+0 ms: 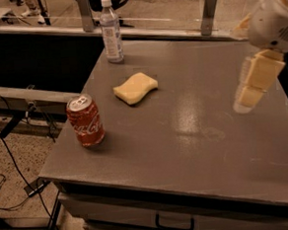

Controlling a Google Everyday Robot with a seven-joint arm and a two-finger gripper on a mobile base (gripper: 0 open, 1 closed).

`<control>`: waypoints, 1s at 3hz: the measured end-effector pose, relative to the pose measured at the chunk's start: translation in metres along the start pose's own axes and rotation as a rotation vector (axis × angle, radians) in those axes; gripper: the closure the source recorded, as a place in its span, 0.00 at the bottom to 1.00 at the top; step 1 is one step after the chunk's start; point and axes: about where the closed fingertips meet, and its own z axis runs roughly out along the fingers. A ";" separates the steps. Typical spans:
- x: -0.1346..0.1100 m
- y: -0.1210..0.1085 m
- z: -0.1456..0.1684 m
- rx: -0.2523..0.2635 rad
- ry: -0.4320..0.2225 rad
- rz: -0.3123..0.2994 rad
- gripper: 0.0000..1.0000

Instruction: Pick sponge

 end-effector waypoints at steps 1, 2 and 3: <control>-0.056 -0.040 0.037 -0.047 -0.107 -0.059 0.00; -0.112 -0.065 0.076 -0.103 -0.201 -0.110 0.00; -0.158 -0.069 0.116 -0.175 -0.274 -0.133 0.00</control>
Offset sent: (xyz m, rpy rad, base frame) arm 0.1558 0.1746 -0.0398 0.2742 0.0592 0.2879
